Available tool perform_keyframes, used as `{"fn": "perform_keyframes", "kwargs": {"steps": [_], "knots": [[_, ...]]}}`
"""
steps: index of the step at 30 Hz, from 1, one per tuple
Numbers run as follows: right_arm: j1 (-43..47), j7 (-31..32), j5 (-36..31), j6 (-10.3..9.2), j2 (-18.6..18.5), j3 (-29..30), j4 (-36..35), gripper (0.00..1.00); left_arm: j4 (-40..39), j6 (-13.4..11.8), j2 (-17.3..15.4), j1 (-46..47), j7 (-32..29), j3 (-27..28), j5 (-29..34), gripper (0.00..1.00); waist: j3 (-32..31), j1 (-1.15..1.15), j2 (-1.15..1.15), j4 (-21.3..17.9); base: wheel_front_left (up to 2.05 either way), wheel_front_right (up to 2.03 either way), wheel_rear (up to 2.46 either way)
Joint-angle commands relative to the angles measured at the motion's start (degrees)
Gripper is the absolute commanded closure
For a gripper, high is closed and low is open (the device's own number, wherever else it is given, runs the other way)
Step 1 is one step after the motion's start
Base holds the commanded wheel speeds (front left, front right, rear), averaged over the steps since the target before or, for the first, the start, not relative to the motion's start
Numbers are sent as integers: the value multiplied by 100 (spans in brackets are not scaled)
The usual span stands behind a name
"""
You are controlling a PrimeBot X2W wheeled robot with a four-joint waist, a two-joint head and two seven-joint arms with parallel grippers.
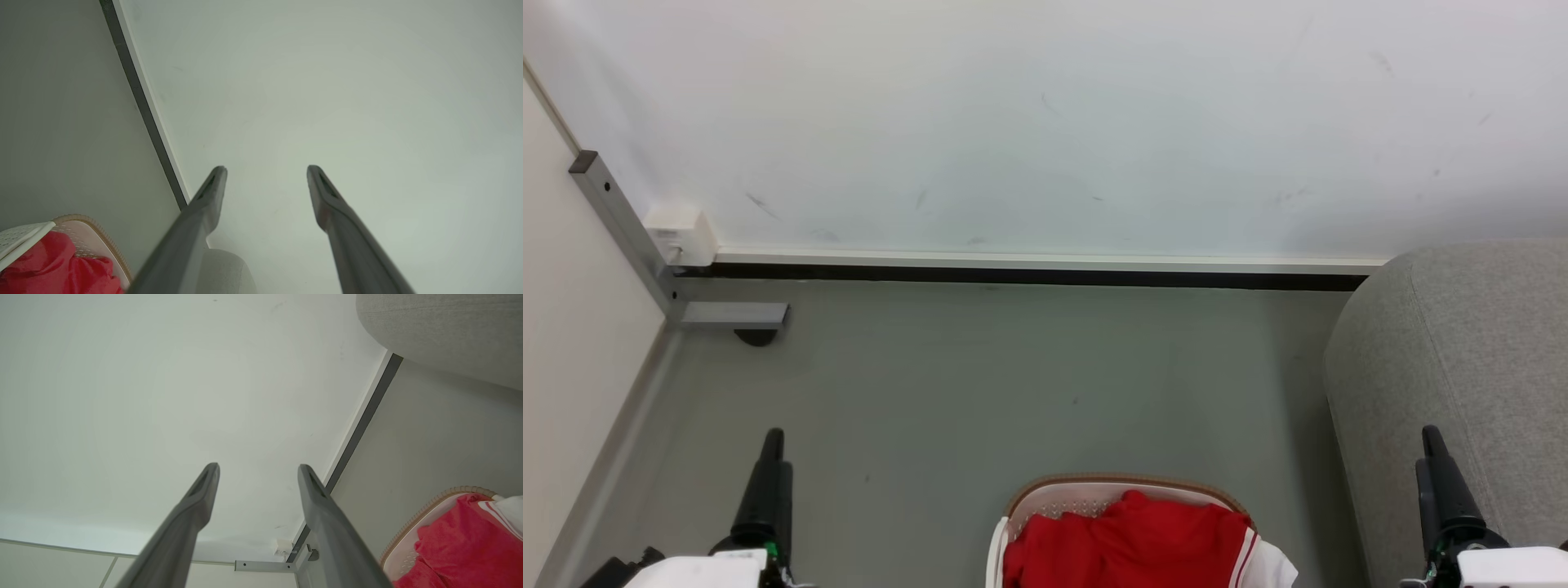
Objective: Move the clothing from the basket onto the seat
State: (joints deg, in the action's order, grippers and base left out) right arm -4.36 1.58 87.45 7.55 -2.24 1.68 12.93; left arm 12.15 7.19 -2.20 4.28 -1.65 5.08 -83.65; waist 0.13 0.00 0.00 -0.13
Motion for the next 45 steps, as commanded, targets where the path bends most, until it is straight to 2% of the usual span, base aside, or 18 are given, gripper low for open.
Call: {"fn": "perform_keyframes", "kwargs": {"steps": [1, 14, 31, 45], "knots": [[-128, -76, -247, -2, -58, -87, -151, 0, -183, 14, -37, 75, 87, 10, 214, 0, -4, 0, 0, -6, 0, 0, 0], [-75, -374, -1842, -3, -124, -345, -328, 0, -357, 4, -47, 2, 383, -2, 1852, 0, -43, 0, 0, -13, 0, 0, 0], [-34, -703, -3832, -5, -135, -520, -229, 0, -446, -379, -76, -102, 714, -305, 4301, 0, -91, 0, 0, -13, 0, 0, 0], [-6, -929, -4917, -6, -86, -550, -27, 0, -408, -676, -229, -155, 935, -628, 5319, 0, -133, 0, 0, -16, 0, 0, 0]]}}
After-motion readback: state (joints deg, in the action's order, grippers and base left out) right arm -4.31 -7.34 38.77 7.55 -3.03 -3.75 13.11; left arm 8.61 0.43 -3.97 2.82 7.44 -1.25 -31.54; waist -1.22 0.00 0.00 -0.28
